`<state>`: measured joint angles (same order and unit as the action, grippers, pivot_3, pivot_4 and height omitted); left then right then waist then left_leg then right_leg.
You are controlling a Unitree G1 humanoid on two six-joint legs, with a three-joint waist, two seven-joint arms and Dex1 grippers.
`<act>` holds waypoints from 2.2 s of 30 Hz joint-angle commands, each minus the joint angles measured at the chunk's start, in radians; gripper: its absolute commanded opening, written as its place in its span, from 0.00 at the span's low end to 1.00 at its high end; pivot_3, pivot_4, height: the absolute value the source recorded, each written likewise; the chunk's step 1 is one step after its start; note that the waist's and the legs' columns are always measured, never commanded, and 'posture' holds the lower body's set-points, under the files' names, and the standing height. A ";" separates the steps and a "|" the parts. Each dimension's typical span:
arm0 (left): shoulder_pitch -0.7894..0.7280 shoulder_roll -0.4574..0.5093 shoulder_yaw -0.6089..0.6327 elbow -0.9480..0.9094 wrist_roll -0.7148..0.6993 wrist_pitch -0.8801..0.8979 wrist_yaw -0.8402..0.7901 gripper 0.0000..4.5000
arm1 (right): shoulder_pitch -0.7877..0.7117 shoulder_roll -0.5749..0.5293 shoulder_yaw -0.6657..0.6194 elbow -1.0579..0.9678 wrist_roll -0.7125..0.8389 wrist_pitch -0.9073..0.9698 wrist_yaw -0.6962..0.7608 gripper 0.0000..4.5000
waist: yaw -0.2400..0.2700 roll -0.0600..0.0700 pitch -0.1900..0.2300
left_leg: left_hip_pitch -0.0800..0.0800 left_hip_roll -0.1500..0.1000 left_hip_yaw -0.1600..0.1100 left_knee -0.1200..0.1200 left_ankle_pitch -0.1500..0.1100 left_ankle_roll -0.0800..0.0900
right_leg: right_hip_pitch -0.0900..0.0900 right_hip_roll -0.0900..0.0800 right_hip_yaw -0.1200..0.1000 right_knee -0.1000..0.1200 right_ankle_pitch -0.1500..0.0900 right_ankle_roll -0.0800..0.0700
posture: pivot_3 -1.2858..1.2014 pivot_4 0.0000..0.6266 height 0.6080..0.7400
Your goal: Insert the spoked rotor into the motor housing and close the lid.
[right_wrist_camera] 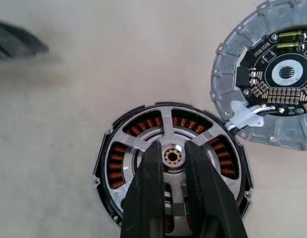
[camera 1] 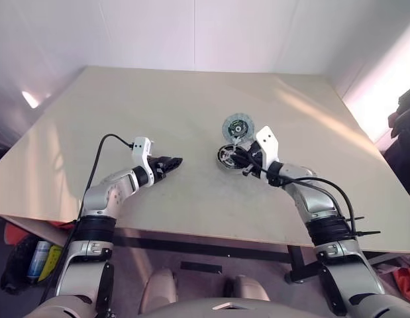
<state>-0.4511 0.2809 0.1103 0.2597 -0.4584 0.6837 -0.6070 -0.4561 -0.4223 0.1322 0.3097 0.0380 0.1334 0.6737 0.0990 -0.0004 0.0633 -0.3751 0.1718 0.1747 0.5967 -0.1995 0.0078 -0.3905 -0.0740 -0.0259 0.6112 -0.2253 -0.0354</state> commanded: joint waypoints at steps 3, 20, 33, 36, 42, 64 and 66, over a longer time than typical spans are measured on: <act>-0.018 0.010 0.002 -0.019 0.000 -0.015 -0.007 0.64 | -0.030 0.066 -0.129 -0.103 0.249 0.230 0.065 0.06 | -0.007 0.000 0.000 | 0.001 0.000 0.000 0.000 -0.001 0.002 | 0.000 0.000 0.000 0.000 0.000 0.000 | 0.52 0.00 1.00; -0.011 0.012 0.000 -0.026 0.001 -0.012 -0.005 0.64 | -0.052 0.024 -0.069 -0.018 0.062 0.042 -0.067 0.06 | 0.001 0.000 0.000 | -0.001 0.000 0.000 0.000 0.001 -0.001 | -0.002 0.000 0.000 0.001 0.000 0.000 | 0.52 0.00 1.00; -0.008 0.013 0.000 -0.035 0.000 -0.007 -0.001 0.64 | -0.020 0.043 -0.097 -0.047 0.128 0.116 -0.009 0.06 | -0.004 0.000 0.001 | -0.002 0.000 0.000 0.000 -0.001 0.002 | -0.003 0.000 0.000 0.002 0.000 0.000 | 0.52 0.00 1.00; -0.007 0.014 -0.003 -0.035 0.002 -0.008 -0.001 0.64 | -0.025 0.063 -0.123 -0.075 0.172 0.182 -0.010 0.06 | -0.003 0.000 0.001 | -0.002 0.000 0.000 0.001 0.000 0.001 | -0.003 0.000 0.000 0.003 0.000 0.000 | 0.52 0.00 1.00; -0.010 0.014 -0.003 -0.031 0.003 -0.010 -0.001 0.64 | 0.017 0.022 -0.060 -0.163 0.169 0.238 0.075 0.06 | -0.003 0.000 0.001 | -0.002 0.000 0.000 0.001 0.000 0.001 | -0.004 0.000 0.000 0.003 0.000 0.000 | 0.52 0.00 1.00; -0.023 0.005 -0.001 -0.019 -0.001 -0.017 -0.005 0.64 | 0.033 -0.033 -0.005 -0.129 0.098 0.146 0.128 0.22 | -0.003 0.000 0.001 | 0.001 0.000 0.000 0.001 0.001 -0.001 | 0.000 0.000 0.000 0.003 0.000 0.000 | 0.52 0.00 1.00; -0.024 0.005 0.000 -0.016 -0.001 -0.019 -0.006 0.64 | 0.029 -0.030 -0.006 -0.122 0.078 0.132 0.108 0.37 | -0.003 0.000 0.001 | 0.001 0.000 0.000 0.001 0.000 0.000 | 0.000 0.000 0.000 0.003 0.000 0.000 | 0.52 0.00 1.00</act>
<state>-0.4508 0.2813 0.1036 0.2606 -0.4555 0.6824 -0.6059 -0.4092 -0.4484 0.1400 0.1954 0.1176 0.2911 0.7897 0.0959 -0.0001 0.0639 -0.3741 0.1722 0.1744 0.5972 -0.1991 0.0073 -0.3907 -0.0740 -0.0258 0.6137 -0.2254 -0.0354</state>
